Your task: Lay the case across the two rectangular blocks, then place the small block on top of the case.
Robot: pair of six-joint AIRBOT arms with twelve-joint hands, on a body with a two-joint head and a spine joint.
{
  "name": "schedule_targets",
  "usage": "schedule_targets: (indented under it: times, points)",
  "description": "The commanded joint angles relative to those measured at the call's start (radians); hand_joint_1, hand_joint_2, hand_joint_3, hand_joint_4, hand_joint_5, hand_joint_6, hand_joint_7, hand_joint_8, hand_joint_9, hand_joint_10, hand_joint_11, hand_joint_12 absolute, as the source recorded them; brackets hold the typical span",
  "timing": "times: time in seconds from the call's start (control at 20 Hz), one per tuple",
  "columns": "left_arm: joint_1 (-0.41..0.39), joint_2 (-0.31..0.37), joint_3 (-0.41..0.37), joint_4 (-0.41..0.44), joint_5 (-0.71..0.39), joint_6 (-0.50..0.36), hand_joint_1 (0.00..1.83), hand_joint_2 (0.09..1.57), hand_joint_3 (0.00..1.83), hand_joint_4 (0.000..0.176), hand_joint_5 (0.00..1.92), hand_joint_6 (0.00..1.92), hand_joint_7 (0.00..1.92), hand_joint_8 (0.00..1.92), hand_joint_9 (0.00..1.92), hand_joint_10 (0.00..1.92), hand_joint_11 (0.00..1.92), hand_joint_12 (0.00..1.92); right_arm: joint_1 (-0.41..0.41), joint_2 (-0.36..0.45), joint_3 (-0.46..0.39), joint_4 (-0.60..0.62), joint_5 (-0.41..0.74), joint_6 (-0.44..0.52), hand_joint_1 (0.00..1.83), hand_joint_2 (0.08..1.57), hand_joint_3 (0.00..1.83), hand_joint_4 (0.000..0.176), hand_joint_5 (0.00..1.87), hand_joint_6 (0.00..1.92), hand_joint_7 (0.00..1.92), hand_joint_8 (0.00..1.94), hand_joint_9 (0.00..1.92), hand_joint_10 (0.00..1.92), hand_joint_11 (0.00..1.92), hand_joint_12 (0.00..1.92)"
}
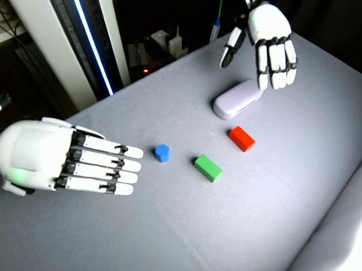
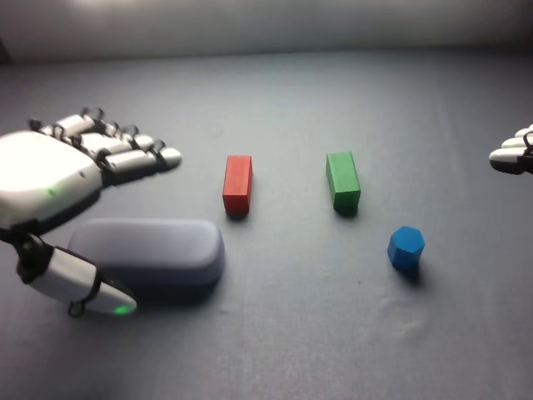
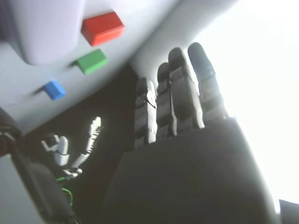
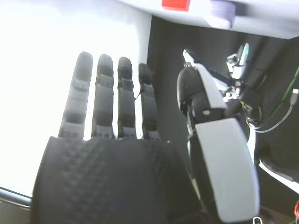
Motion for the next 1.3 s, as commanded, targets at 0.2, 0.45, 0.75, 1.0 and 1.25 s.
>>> schedule_targets:
  times: [0.2, 0.45, 0.75, 1.0, 1.25]
  points:
    - [-0.062, -0.064, 0.079, 0.016, 0.067, 0.001, 0.82, 0.75, 0.0, 0.083, 0.23, 0.0, 0.29, 0.0, 0.39, 0.01, 0.0, 0.74, 0.017, 0.003, 0.008, 0.023, 0.106, 0.004, 0.69, 1.34, 0.0, 0.0, 0.37, 0.0, 0.31, 0.0, 0.28, 0.0, 0.08, 0.47]
    - [-0.081, -0.119, 0.133, 0.009, 0.145, 0.01, 0.83, 0.83, 0.0, 0.036, 0.35, 0.01, 0.48, 0.01, 0.58, 0.02, 0.01, 0.96, 0.018, 0.003, 0.009, 0.022, 0.105, 0.004, 0.65, 1.35, 0.0, 0.0, 0.37, 0.0, 0.34, 0.0, 0.31, 0.01, 0.02, 0.72]
    - [-0.087, -0.138, 0.149, -0.015, 0.146, 0.018, 1.28, 1.1, 0.0, 0.0, 1.12, 0.44, 0.99, 1.24, 1.06, 1.28, 0.98, 1.65, 0.018, 0.003, 0.011, 0.021, 0.104, 0.005, 0.61, 1.36, 0.0, 0.0, 0.37, 0.0, 0.36, 0.01, 0.33, 0.01, 0.03, 0.74]
    - [-0.089, -0.119, 0.129, -0.043, 0.036, -0.003, 1.39, 1.09, 0.01, 0.0, 1.02, 0.7, 1.0, 0.99, 0.93, 1.24, 0.79, 1.13, 0.018, 0.002, 0.01, 0.021, 0.104, 0.008, 0.65, 1.36, 0.0, 0.0, 0.37, 0.0, 0.37, 0.0, 0.34, 0.0, 0.03, 0.74]
    - [-0.123, -0.093, 0.114, -0.038, -0.13, -0.092, 1.3, 1.04, 0.0, 0.0, 1.07, 0.71, 1.22, 0.68, 1.12, 0.66, 0.9, 1.1, 0.018, 0.001, 0.01, 0.021, 0.104, 0.011, 0.69, 1.36, 0.0, 0.0, 0.36, 0.0, 0.35, 0.0, 0.33, 0.0, 0.0, 0.79]
